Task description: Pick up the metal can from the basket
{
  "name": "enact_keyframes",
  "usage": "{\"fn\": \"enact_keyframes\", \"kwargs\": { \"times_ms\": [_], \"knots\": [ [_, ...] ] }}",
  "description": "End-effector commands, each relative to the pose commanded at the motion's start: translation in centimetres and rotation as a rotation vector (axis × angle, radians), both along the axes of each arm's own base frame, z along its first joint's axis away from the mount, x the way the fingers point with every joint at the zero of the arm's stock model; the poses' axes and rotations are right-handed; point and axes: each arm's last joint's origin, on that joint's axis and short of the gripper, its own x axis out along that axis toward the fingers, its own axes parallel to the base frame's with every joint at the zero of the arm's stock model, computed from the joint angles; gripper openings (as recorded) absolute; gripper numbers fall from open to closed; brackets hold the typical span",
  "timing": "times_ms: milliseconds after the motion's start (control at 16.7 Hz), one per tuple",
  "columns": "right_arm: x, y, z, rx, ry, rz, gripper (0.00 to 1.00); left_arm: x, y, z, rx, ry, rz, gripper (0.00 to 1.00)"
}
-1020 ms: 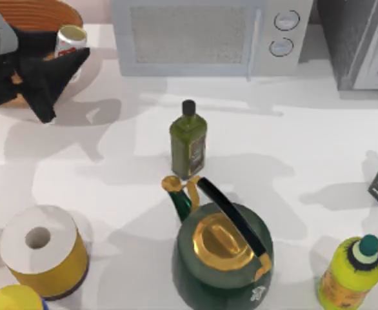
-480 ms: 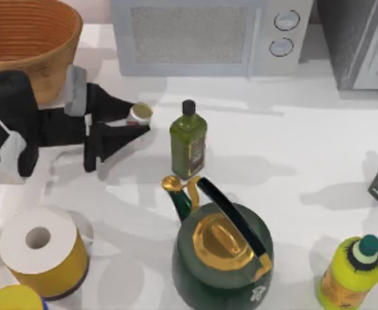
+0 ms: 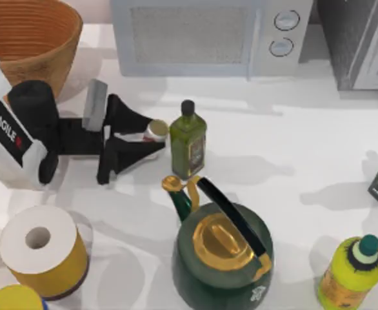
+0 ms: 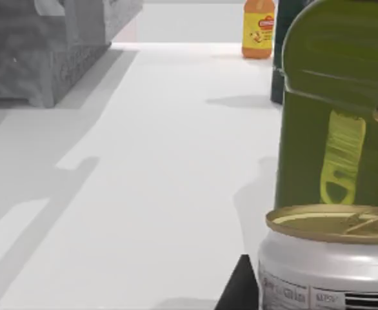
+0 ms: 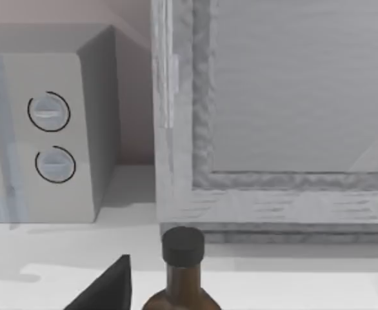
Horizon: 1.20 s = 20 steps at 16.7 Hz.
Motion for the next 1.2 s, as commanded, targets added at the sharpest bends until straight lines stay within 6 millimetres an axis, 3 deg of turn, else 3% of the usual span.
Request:
{"fn": "enact_keyframes", "kwargs": {
  "times_ms": [60, 840, 1200],
  "knots": [
    [0.00, 0.00, 0.00, 0.000, 0.000, 0.000, 1.00, 0.00, 0.00, 0.00, 0.000, 0.000, 0.000, 0.00],
    [0.00, 0.00, 0.00, 0.000, 0.000, 0.000, 1.00, 0.00, 0.00, 0.00, 0.000, 0.000, 0.000, 0.98],
    [0.00, 0.00, 0.00, 0.000, 0.000, 0.000, 1.00, 0.00, 0.00, 0.00, 0.000, 0.000, 0.000, 1.00]
  ]
}}
